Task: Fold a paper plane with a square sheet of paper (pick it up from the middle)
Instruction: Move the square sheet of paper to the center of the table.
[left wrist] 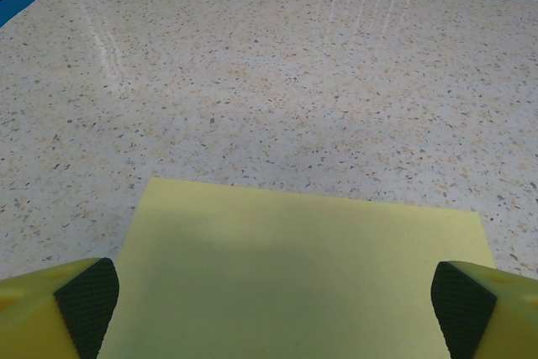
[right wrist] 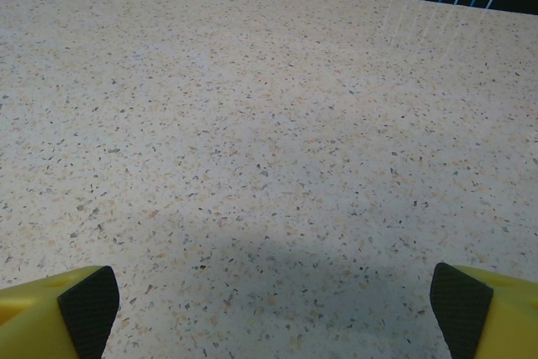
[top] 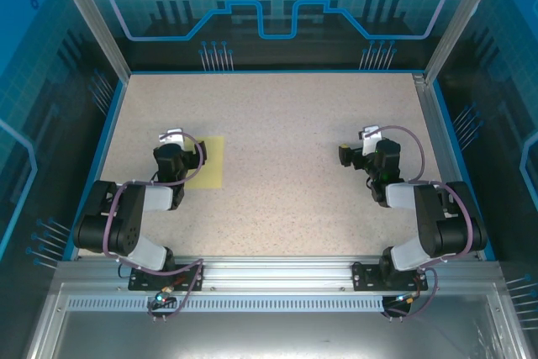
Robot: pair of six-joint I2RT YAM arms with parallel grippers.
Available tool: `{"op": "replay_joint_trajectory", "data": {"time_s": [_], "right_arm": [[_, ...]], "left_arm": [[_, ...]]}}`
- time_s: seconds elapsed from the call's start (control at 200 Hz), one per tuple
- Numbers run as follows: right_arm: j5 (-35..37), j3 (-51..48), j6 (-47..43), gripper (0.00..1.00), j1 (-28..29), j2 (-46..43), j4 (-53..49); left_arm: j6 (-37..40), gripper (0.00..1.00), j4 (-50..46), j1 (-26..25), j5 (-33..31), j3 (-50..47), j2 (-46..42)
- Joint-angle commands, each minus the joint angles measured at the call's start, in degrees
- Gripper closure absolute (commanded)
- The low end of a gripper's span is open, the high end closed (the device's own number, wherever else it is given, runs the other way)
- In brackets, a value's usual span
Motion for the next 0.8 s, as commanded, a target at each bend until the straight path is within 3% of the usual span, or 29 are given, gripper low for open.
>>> {"op": "replay_joint_trajectory", "data": {"time_s": [0.0,0.455,0.545,0.625,0.695,0.795], "right_arm": [[-0.7,1.1,0.2,0.01,-0.7,0.3,0.3],[-2.6,1.1,0.6,0.01,-1.7,0.2,0.4],[-3.8,-0.1,-0.7,0.01,-1.0,-0.8,1.6],[0.3,-0.3,-2.3,0.01,1.4,-3.4,0.0],[2.0,1.3,-2.0,0.01,2.4,-7.6,-7.1],[4.7,9.2,3.9,0.01,2.1,-14.1,-29.0]], "left_arm": [[0.4,0.01,1.7,0.0,0.8,0.4,0.0],[0.6,0.01,1.3,-0.1,1.0,0.5,-0.3],[0.5,0.01,-1.0,0.0,1.0,0.3,-3.8],[-0.4,0.01,-8.1,0.0,0.6,1.1,-9.1],[-1.6,0.01,-12.3,0.0,1.1,1.1,-13.3],[-7.0,0.01,-22.7,0.1,-0.1,3.8,-18.2]]}}
